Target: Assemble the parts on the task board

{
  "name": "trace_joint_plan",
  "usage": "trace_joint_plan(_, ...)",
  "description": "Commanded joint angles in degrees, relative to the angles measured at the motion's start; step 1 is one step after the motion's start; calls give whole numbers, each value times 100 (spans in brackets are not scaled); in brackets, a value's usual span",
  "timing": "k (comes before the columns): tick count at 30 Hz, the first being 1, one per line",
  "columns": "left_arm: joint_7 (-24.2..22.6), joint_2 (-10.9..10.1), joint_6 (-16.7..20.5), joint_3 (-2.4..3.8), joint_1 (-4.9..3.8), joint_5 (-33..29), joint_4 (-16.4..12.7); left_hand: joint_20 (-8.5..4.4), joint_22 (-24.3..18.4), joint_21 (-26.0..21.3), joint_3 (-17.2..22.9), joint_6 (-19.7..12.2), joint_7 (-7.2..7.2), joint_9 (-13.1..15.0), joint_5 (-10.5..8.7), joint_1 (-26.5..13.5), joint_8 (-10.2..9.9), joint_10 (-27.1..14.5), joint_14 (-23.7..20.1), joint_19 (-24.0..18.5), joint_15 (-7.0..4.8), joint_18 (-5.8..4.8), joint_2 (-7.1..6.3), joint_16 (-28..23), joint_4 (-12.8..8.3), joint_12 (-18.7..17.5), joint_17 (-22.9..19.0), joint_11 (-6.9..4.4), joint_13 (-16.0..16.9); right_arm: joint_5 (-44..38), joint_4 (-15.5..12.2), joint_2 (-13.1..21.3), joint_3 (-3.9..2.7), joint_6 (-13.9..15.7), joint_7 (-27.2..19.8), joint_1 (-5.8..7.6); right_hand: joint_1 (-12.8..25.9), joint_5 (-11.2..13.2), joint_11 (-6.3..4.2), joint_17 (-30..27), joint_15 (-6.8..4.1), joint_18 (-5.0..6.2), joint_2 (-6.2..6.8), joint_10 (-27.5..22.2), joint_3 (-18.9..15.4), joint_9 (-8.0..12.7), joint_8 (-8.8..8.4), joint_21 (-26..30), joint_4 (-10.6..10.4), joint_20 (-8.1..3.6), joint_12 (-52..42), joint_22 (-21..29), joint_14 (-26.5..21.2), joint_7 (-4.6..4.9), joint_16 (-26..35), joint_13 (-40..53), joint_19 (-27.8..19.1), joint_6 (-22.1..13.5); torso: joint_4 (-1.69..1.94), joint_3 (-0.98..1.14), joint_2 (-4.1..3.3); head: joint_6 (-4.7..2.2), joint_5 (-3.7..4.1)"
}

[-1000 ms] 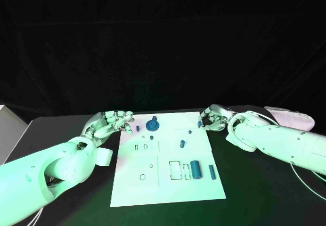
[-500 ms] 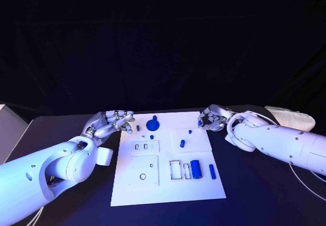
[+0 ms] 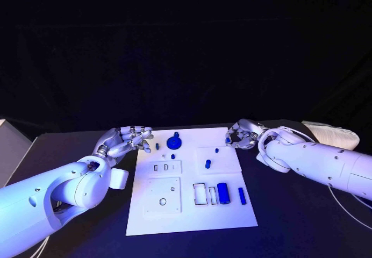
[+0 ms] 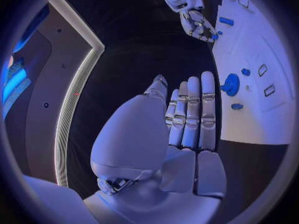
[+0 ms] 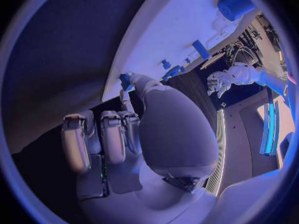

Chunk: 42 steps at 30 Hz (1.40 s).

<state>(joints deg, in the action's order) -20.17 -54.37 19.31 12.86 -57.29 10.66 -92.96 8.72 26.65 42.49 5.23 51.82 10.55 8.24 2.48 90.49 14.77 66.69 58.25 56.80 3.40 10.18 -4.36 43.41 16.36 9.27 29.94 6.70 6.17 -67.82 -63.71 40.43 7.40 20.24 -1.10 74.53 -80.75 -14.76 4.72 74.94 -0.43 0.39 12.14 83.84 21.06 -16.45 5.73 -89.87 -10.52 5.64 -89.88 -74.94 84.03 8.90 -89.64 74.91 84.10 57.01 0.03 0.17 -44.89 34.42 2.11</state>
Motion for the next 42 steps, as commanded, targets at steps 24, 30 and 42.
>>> trace_joint_plan(24,-16,-14,-104,5,-2,23,-45,-6,15,34,31,-6,8,11,32,9,23,-101,-40,-60,-7,18,-32,31,8,18,11,20,10,-69,147,-116,1,-159,-25,-44,30,34,-78,1468,-85,-39,-88,616,126,-26,83,-13,-1,-71,-12,-1506,588,-50,-27,1509,590,132,-4,0,-1,67,-18)
trace_joint_plan(30,-16,-8,-103,5,-2,27,-37,-5,18,38,32,-9,11,11,33,5,25,-114,-41,-63,-5,18,-32,34,8,18,12,23,10,-69,149,-117,1,-99,-36,-46,70,5,-148,1464,-136,-39,-140,616,204,-77,195,-13,5,-117,-12,-1506,587,-127,-25,1509,590,299,-9,-1,4,80,-23)
trace_joint_plan(42,-18,7,-104,5,-1,28,-9,-4,19,39,33,-10,11,11,33,4,25,-116,-42,-64,-5,18,-32,34,8,18,12,23,10,-82,19,-84,-2,370,-60,-46,88,-33,-187,1465,-156,-39,-164,616,246,-111,267,-13,22,-141,-12,-1506,587,-165,-26,1509,590,378,-3,1,9,69,-14)
